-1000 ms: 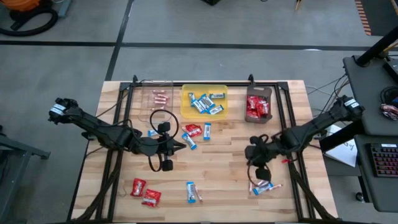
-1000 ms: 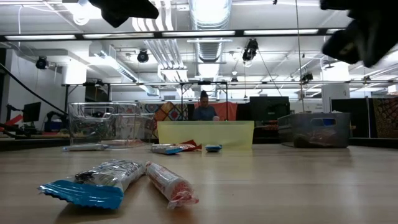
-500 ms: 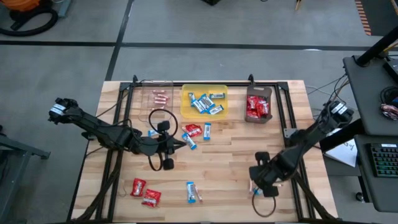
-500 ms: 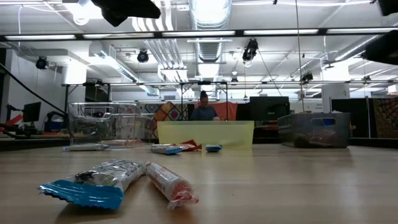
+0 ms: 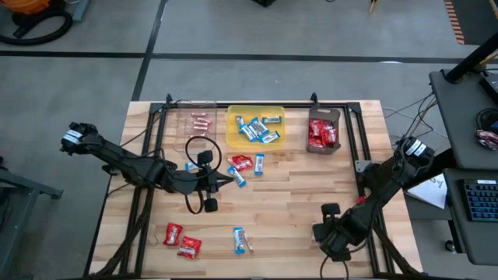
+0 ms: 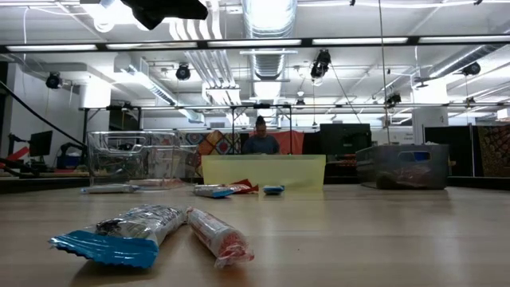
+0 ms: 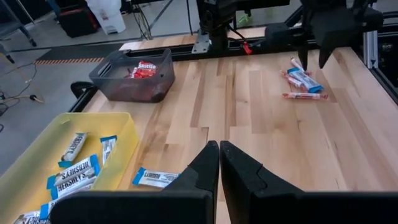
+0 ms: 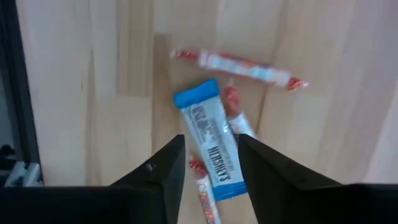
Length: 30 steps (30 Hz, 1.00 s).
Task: Sort candy
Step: Put the white chocolate into the yellow bin
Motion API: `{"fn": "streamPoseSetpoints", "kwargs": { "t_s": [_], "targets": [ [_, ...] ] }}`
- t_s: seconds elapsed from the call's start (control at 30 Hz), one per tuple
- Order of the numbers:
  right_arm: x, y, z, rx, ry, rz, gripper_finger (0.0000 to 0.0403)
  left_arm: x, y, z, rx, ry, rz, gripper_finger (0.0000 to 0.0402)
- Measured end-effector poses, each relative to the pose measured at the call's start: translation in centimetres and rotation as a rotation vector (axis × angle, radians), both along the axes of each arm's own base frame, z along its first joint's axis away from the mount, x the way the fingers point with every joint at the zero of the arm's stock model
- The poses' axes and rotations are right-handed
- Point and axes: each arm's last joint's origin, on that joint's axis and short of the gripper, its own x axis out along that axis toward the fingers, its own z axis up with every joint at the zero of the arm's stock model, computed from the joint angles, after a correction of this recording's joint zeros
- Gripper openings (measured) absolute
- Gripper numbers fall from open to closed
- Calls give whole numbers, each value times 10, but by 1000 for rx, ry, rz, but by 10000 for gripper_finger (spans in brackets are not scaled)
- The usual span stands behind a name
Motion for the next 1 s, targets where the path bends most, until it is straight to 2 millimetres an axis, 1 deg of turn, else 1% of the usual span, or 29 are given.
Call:
{"fn": "streamPoseSetpoints", "kwargs": {
  "t_s": [0.1, 0.27, 0.67, 0.8, 1.0],
  "targets": [
    [-3, 7, -9, -26, 24, 25, 153, 0, 0, 0, 1, 1, 0, 0],
    [-4, 11, -22, -64, 58, 26, 155, 0, 0, 0, 8, 3, -3, 0],
    [-4, 11, -39, -129, 101, 51, 155, 0, 0, 0, 9, 5, -3, 0],
    [-4, 10, -49, -155, 124, 90, 155, 0, 0, 0, 9, 5, -3, 0],
    [-1, 8, -53, -158, 126, 137, 155, 0, 0, 0, 8, 5, -4, 0]
  ]
}}
